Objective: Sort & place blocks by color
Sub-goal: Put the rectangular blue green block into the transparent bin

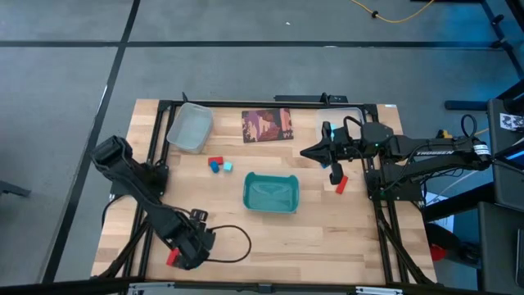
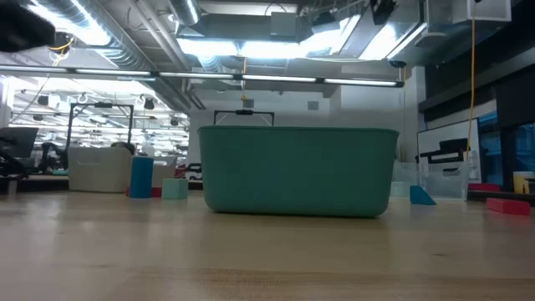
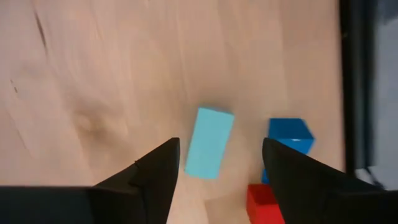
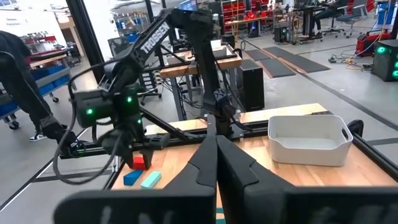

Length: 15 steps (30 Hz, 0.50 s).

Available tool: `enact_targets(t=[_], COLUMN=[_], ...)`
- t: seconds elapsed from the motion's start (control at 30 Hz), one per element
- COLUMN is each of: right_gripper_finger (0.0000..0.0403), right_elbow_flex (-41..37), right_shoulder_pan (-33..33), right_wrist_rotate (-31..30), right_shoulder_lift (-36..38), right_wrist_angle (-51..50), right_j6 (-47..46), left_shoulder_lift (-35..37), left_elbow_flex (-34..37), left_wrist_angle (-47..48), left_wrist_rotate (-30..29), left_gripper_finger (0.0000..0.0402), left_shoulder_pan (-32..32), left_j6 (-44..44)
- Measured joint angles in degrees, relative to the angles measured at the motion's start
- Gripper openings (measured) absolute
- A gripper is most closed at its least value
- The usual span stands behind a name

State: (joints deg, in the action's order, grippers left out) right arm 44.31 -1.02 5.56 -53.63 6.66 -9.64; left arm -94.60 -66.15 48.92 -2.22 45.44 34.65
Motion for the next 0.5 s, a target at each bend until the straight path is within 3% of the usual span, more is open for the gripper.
enact_targets(t=[0.5], right_gripper_finger=[0.0000], right_elbow_flex=[0.00], right_shoulder_pan=[0.00], right_wrist_rotate=[-0.10], right_shoulder_lift=[0.01], right_wrist_angle=[-2.50], right_j6=[0.89], left_shoulder_lift=[-0.55], left_elbow_flex=[11.81], left_wrist_angle=[-11.23], left_wrist_rotate=[0.05], left_gripper_finger=[0.0228], left_shoulder_pan=[1.85], left_j6=[-2.24])
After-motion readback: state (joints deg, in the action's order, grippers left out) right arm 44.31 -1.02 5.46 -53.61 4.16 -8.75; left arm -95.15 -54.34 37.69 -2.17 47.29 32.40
